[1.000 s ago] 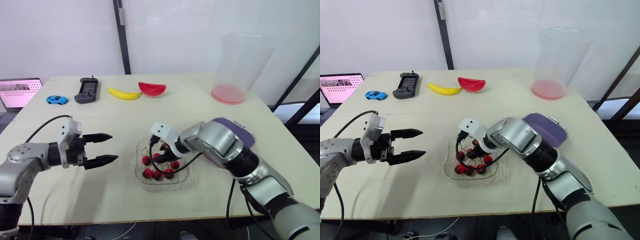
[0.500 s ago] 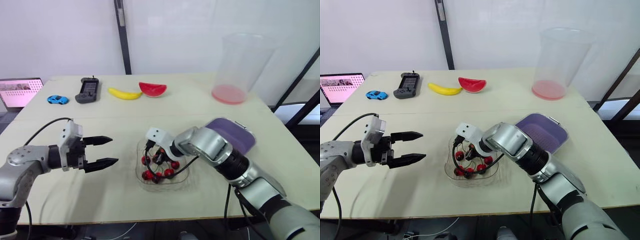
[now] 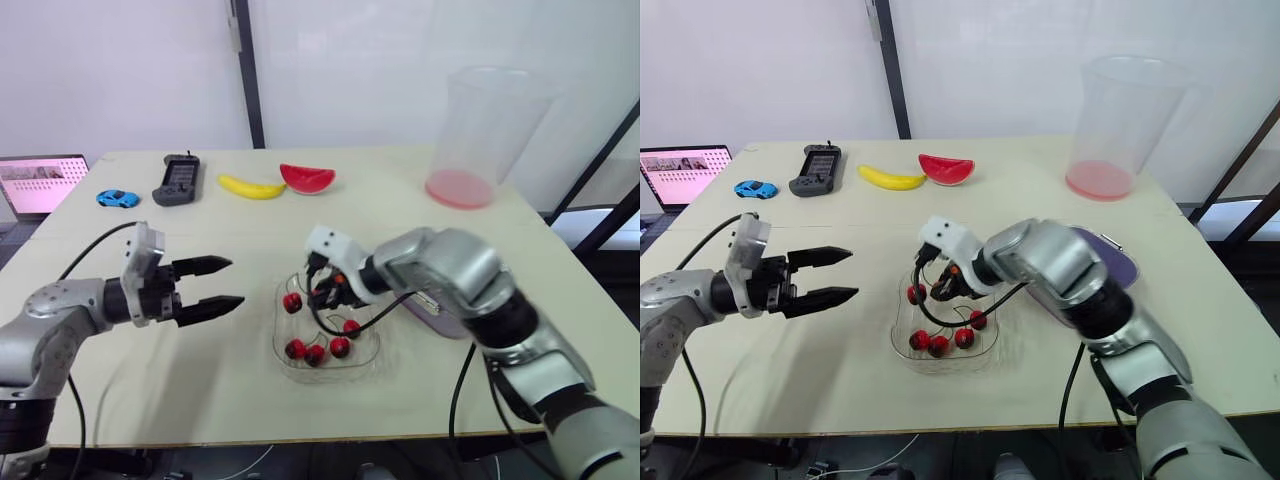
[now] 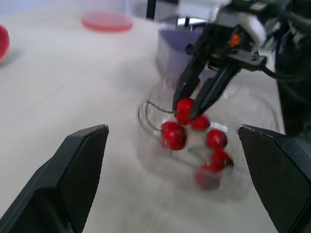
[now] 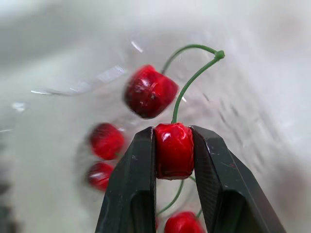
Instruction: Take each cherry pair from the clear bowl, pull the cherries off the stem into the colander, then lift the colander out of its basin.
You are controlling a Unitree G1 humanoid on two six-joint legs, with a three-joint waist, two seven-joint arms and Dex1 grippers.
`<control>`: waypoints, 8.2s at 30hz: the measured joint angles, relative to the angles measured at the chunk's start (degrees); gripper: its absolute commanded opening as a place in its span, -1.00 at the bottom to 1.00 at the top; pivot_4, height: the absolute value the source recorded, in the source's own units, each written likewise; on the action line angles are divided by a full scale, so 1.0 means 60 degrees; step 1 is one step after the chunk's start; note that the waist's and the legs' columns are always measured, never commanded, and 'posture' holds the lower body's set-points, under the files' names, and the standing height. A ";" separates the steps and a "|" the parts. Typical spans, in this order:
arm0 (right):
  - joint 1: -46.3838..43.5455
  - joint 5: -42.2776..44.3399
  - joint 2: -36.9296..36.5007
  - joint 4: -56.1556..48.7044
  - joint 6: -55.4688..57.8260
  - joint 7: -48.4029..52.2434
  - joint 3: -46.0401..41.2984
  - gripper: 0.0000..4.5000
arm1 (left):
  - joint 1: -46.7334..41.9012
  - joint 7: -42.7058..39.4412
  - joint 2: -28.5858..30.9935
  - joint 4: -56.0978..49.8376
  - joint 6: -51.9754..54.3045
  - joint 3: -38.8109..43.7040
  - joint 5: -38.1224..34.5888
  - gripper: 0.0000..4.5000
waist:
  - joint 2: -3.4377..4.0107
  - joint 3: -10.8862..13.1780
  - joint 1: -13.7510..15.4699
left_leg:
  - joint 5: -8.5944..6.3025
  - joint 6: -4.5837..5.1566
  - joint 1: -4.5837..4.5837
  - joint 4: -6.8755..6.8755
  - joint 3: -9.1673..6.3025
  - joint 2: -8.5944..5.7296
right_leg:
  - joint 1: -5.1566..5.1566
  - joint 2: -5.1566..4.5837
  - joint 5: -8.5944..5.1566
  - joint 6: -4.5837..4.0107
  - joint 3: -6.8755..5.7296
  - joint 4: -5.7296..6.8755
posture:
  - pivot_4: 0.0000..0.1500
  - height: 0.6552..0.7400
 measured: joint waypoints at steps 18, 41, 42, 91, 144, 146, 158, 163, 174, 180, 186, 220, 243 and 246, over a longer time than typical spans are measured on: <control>0.1536 -0.4404 -0.2895 -0.3265 -0.6027 -0.0819 0.1717 -0.52 | -0.3501 -0.0396 -0.0582 0.1512 0.2021 -0.1496 -0.0995 1.00 | -0.0002 0.0001 0.0018 | 0.0004 -0.0006 0.0002 0.0008 -0.0015 -0.0009 | 0.0011 -0.0001 -0.0007 -0.0008 -0.0014 -0.0003 | 1.00 0.95; 0.1852 -0.6680 -0.2442 -0.3390 -0.7225 0.0476 0.2067 -0.54 | -0.4204 -0.0835 -0.1951 0.2064 0.0627 -0.2803 0.1104 -0.51 | -0.0003 0.0001 0.0010 | 0.0005 -0.0007 0.0002 0.0011 -0.0018 -0.0009 | 0.0013 -0.0002 -0.0007 -0.0008 -0.0015 0.0000 | 1.00 0.95; 0.1865 -0.6749 -0.2408 -0.3390 -0.7222 0.0497 0.2056 -0.54 | -0.4203 -0.0846 -0.1970 0.2067 0.0587 -0.2802 0.1147 -0.78 | -0.0003 0.0001 0.0012 | 0.0005 -0.0007 0.0002 0.0011 -0.0018 -0.0009 | 0.0014 -0.0003 -0.0007 -0.0008 -0.0015 0.0000 | 1.00 0.95; 0.3072 0.1699 -0.0630 -0.1286 -0.1923 0.1679 -0.3572 0.44 | -0.4507 -0.2863 -0.2402 0.2040 -0.1336 -0.3719 0.1863 -1.00 | 0.0000 0.0002 0.0013 | 0.0007 -0.0010 0.0007 0.0019 -0.0036 -0.0010 | 0.0035 0.0000 -0.0007 -0.0009 -0.0033 0.0003 | 1.00 0.95; 0.2078 -0.3334 -0.5720 0.4154 -0.8167 0.4988 -0.1447 0.98 | -0.3666 -0.0751 -0.2630 0.1450 -0.1493 -0.2906 0.1954 -1.00 | 0.0016 0.0014 0.0253 | 0.0008 -0.0011 0.0008 0.0026 -0.0011 -0.0009 | 0.0028 -0.0005 -0.0007 -0.0008 -0.0014 -0.0007 | 1.00 0.95; 0.1700 -0.2636 -0.5717 0.3228 -0.7225 0.5297 -0.1824 0.98 | -0.3720 -0.0731 -0.2739 0.1468 -0.1389 -0.2866 0.1830 -1.00 | 0.0019 0.0015 0.0237 | 0.0007 -0.0011 0.0010 0.0025 -0.0013 -0.0006 | 0.0027 0.0001 -0.0007 -0.0008 -0.0014 -0.0005 | 1.00 0.95; 0.2635 0.1117 -0.0957 -0.1251 -0.3156 0.1991 -0.2771 0.98 | -0.4389 -0.0752 -0.3380 0.1999 -0.1051 -0.2797 0.1518 -1.00 | 0.0010 0.0009 0.0264 | 0.0009 -0.0014 0.0002 0.0040 -0.0039 -0.0014 | 0.0037 -0.0006 -0.0006 -0.0008 -0.0036 0.0007 | 1.00 0.95; 0.2642 0.0865 -0.0072 -0.1331 -0.3203 0.0572 -0.2340 0.98 | -0.4392 -0.0764 -0.3456 0.2002 -0.0958 -0.2810 0.1519 -1.00 | 0.0010 0.0009 0.0246 | 0.0010 -0.0015 0.0003 0.0038 -0.0043 -0.0014 | 0.0038 -0.0004 -0.0006 -0.0008 -0.0037 0.0007 | 1.00 0.95; 0.2640 0.0317 0.0089 -0.0490 -0.3918 -0.0212 -0.2140 0.98 | -0.4389 -0.0762 -0.3479 0.2020 -0.0962 -0.2810 0.1533 -1.00 | 0.0010 0.0009 0.0232 | 0.0009 -0.0014 0.0003 0.0035 -0.0043 -0.0014 | 0.0038 -0.0003 -0.0006 -0.0008 -0.0038 0.0007 | 1.00 0.95; 0.2641 0.0592 0.0153 -0.0501 -0.3909 -0.0194 -0.2160 0.98 | -0.4388 -0.0759 -0.3479 0.2019 -0.0971 -0.2811 0.1620 -1.00 | 0.0010 0.0009 0.0235 | 0.0009 -0.0014 0.0003 0.0035 -0.0044 -0.0014 | 0.0038 -0.0003 -0.0006 -0.0008 -0.0038 0.0007 | 1.00 0.95; 0.2651 0.0774 0.0181 -0.0517 -0.3899 -0.0264 -0.2182 0.17 | -0.4381 -0.0823 -0.3480 0.2020 -0.1003 -0.2860 0.1653 -1.00 | 0.0010 0.0009 0.0236 | 0.0009 -0.0014 0.0003 0.0034 -0.0044 -0.0014 | 0.0038 -0.0003 -0.0006 -0.0008 -0.0038 0.0007 | 1.00 0.95; 0.3581 0.1351 -0.1106 -0.0128 -0.3603 0.0346 -0.3063 -0.58 | -0.4474 -0.0768 -0.3589 0.2153 -0.1399 -0.3013 0.1737 -1.00 | 0.0011 0.0010 0.0272 | 0.0009 -0.0014 0.0003 0.0033 -0.0044 -0.0014 | 0.0042 -0.0003 -0.0006 -0.0008 -0.0038 0.0000 | 1.00 0.95; 0.3070 -0.3487 -0.5798 0.5203 -0.8961 0.4658 -0.1262 0.96 | -0.2879 0.0111 -0.2784 0.1189 -0.1397 -0.2388 0.1730 -1.00 | 0.0018 0.0015 0.0103 | 0.0005 -0.0007 0.0013 0.0026 -0.0015 -0.0009 | 0.0039 -0.0005 -0.0007 -0.0007 -0.0015 -0.0013 | 1.00 0.95; 0.2923 -0.3489 -0.5883 0.5078 -0.8955 0.4873 -0.1434 0.96 | -0.2873 0.0183 -0.2667 0.1125 -0.1375 -0.2349 0.1714 -1.00 | 0.0018 0.0015 0.0156 | 0.0005 -0.0006 0.0014 0.0025 -0.0014 -0.0009 | 0.0038 -0.0005 -0.0007 -0.0007 -0.0015 -0.0013 | 1.00 0.95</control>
